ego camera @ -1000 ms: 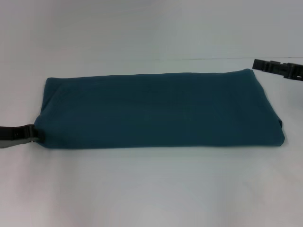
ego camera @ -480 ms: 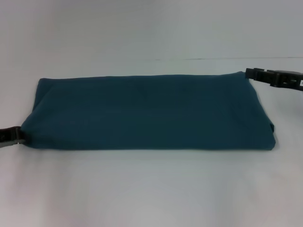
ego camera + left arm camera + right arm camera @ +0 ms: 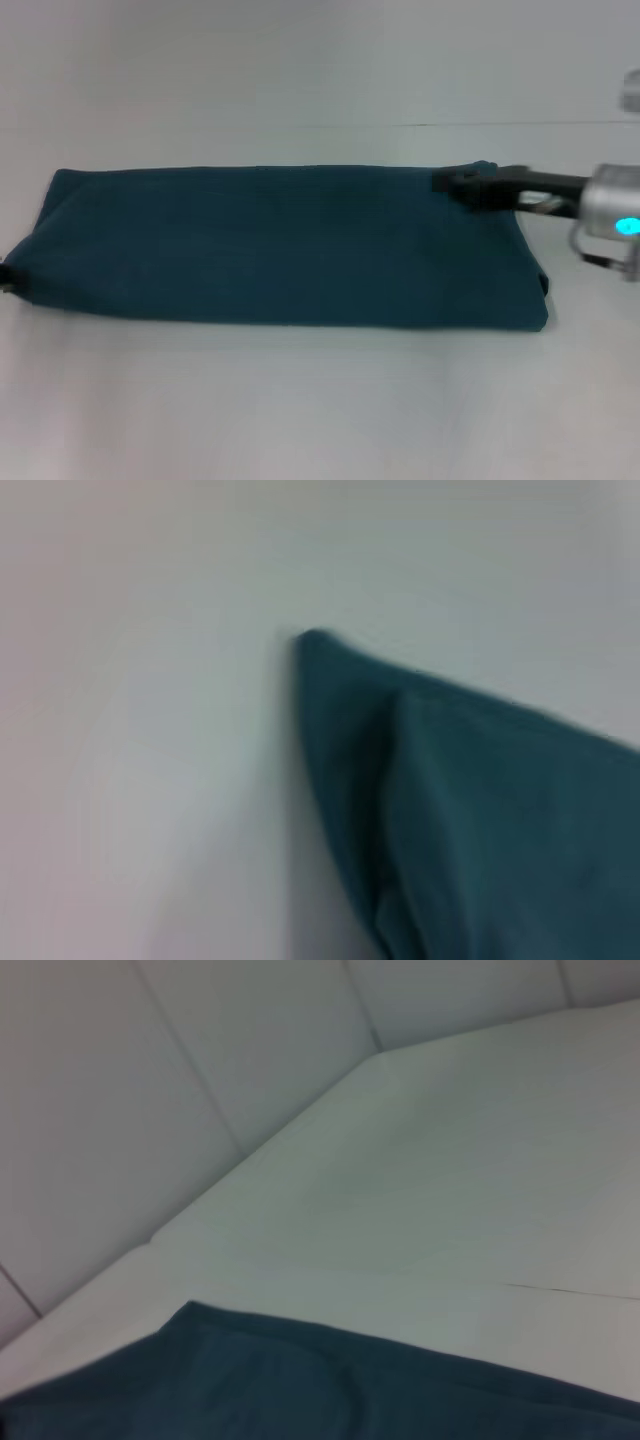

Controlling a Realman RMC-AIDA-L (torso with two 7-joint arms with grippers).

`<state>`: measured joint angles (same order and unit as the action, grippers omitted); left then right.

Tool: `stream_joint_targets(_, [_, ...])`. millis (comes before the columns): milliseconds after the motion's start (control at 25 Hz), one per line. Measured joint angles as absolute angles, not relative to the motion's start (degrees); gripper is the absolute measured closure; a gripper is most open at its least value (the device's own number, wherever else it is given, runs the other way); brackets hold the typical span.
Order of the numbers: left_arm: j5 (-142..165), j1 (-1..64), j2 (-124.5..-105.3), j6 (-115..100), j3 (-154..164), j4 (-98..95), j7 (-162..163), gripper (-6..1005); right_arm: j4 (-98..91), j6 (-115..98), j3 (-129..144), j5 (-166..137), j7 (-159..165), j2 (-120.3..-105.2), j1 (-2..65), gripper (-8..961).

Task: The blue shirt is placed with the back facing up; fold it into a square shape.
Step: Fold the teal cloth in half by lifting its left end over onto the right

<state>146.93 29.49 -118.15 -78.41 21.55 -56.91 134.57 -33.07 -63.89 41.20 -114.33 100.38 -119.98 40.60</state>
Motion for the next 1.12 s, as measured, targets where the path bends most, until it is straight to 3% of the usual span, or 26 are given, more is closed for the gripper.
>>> stream_joint_targets(480, [124.52, 30.58, -117.41, -90.46, 18.94, -53.11, 124.59, 982, -12.12, -46.26, 49.95, -104.36, 83.13, -120.93, 53.36, 954])
stream_joint_targets(1120, [114.06, 33.69, -117.24, -92.53, 19.07, -48.94, 122.09, 983, -1.63, -42.96, 52.88, -103.59, 78.90, -121.64, 63.44, 953])
